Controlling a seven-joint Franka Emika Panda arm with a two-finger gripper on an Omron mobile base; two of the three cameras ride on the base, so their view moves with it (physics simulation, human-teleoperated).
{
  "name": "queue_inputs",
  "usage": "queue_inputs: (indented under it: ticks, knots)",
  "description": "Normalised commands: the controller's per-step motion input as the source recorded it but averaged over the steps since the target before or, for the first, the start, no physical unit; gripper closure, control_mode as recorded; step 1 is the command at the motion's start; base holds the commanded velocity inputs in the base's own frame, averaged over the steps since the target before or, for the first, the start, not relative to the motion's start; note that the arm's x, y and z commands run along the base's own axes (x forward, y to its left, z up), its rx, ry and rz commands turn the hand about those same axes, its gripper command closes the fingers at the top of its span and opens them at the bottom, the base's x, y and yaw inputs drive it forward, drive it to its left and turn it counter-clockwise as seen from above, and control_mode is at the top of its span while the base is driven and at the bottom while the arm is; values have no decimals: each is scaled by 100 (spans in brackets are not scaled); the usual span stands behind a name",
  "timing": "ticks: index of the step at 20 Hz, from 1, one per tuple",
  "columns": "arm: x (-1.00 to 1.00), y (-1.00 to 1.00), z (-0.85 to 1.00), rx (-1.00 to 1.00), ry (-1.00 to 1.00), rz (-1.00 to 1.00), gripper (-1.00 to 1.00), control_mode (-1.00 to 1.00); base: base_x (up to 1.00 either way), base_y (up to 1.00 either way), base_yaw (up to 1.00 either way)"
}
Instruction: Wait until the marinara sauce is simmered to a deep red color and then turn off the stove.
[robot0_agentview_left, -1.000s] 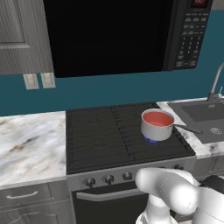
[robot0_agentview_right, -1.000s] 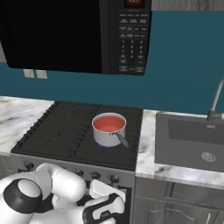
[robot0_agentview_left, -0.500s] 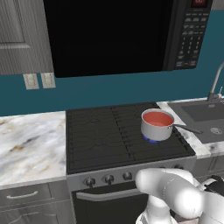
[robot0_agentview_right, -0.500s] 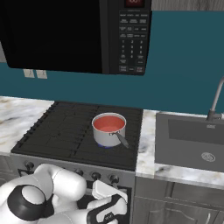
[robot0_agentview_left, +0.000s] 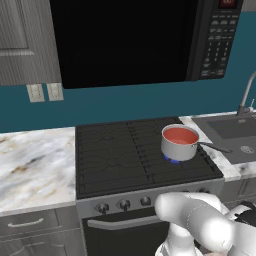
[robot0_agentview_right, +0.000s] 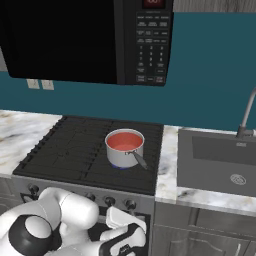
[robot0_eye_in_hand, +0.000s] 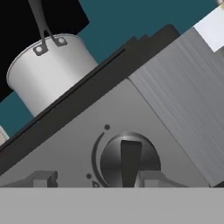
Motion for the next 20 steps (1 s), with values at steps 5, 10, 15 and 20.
queue_inputs:
  ticks: [5,10,15,20]
  knots:
    - [-15,-9,0,0,-5,0,-100,-100,0,0,0]
    - [0,0,0,0,0,0,-100,-100,0,0,0]
    - [4,0,0,0,0,0,-100,-100,0,0,0]
    - [24,0,0,0,0,0,-100,-100,0,0,0]
